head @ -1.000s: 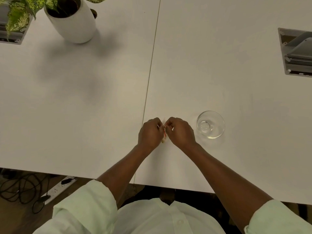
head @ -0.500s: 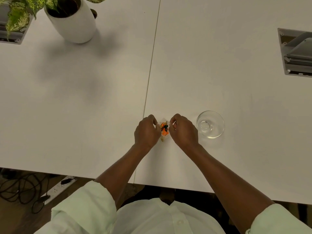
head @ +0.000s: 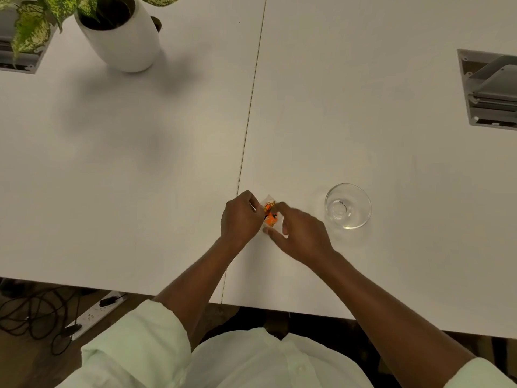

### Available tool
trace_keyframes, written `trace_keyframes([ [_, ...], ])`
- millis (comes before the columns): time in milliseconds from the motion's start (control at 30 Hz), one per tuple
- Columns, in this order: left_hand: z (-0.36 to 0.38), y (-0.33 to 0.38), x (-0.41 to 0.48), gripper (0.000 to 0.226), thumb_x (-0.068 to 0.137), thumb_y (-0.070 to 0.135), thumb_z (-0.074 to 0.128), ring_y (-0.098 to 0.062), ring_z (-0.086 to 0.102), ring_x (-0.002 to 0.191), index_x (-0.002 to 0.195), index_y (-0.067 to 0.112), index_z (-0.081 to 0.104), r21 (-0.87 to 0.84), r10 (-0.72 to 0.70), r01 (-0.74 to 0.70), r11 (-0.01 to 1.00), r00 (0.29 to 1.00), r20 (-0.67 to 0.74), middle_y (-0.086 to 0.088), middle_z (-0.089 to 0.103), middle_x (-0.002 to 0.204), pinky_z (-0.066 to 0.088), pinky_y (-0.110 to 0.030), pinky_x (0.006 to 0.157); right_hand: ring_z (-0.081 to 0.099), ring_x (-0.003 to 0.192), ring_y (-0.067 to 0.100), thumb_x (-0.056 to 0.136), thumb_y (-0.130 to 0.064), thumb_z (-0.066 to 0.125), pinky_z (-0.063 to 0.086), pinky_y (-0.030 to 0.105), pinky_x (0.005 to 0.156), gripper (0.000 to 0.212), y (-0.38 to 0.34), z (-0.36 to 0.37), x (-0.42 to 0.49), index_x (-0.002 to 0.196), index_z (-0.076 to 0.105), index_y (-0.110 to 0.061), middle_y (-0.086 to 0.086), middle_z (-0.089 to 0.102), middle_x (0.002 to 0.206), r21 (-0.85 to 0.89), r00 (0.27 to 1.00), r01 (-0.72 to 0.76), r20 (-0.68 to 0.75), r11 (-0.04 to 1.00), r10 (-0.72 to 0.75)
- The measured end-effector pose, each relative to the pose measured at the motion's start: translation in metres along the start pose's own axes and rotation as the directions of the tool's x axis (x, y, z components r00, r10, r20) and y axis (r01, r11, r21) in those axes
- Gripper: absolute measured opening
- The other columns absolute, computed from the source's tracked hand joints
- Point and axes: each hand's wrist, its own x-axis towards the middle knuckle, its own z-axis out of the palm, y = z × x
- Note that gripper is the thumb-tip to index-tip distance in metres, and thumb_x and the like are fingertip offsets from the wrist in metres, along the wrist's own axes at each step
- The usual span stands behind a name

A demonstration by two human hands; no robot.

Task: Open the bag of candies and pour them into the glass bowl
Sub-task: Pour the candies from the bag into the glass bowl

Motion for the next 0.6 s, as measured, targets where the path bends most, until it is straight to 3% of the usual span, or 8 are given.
trace_keyframes([
  [100, 0.001, 0.001, 0.0, 0.009, 0.086, 0.023, 0.065, -0.015, 0.06, 0.067, 0.083, 0.014, 0.064, -0.031, -0.017, 0.017, 0.999, 1.0, 0.02, 0.009, 0.056, 0.063, 0.051, -0.03, 0.064, 0.067, 0.09, 0.018, 0.092, -0.059, 0.054, 0.04, 0.026, 0.064, 0.059, -0.001, 0.011, -0.005, 0.144, 0.045, -0.032, -0.002, 0.069, 0.103, -0.105, 0.991, -0.006, 0.136, 0.994, 0.02],
  [267, 0.004, 0.004, -0.001, 0.016, 0.087, 0.029, 0.066, -0.009, 0.058, 0.066, 0.083, 0.014, 0.065, -0.114, -0.033, 0.041, 0.993, 0.997, 0.075, 0.008, 0.061, 0.068, 0.044, -0.024, 0.059, 0.066, 0.09, 0.026, 0.101, -0.039, 0.045, 0.047, 0.033, 0.069, 0.034, 0.0, 0.016, -0.001, 0.126, 0.062, -0.022, 0.004, 0.066, 0.103, -0.144, 0.984, -0.084, 0.145, 0.986, 0.105],
  [433, 0.006, 0.0, 0.004, 0.042, 0.092, 0.049, 0.055, -0.025, 0.068, 0.076, 0.088, 0.008, 0.064, -0.311, -0.163, 0.205, 0.928, 0.974, 0.155, -0.007, 0.072, 0.083, 0.054, -0.041, 0.071, 0.062, 0.079, 0.022, 0.101, -0.03, 0.045, 0.046, 0.032, 0.064, 0.027, 0.009, 0.003, 0.003, 0.103, 0.067, -0.015, 0.003, 0.067, 0.093, -0.003, 0.981, -0.153, 0.117, 0.988, 0.152],
  [600, 0.016, -0.011, 0.004, 0.032, 0.096, 0.036, 0.056, -0.021, 0.064, 0.073, 0.102, 0.006, 0.065, -0.432, -0.296, 0.383, 0.816, 0.92, 0.256, -0.009, 0.07, 0.095, 0.049, -0.032, 0.062, 0.066, 0.074, 0.022, 0.096, -0.028, 0.053, 0.056, 0.044, 0.071, 0.023, 0.016, -0.016, 0.0, 0.088, 0.067, -0.012, 0.003, 0.072, 0.082, 0.246, 0.974, -0.204, 0.152, 0.948, 0.17],
])
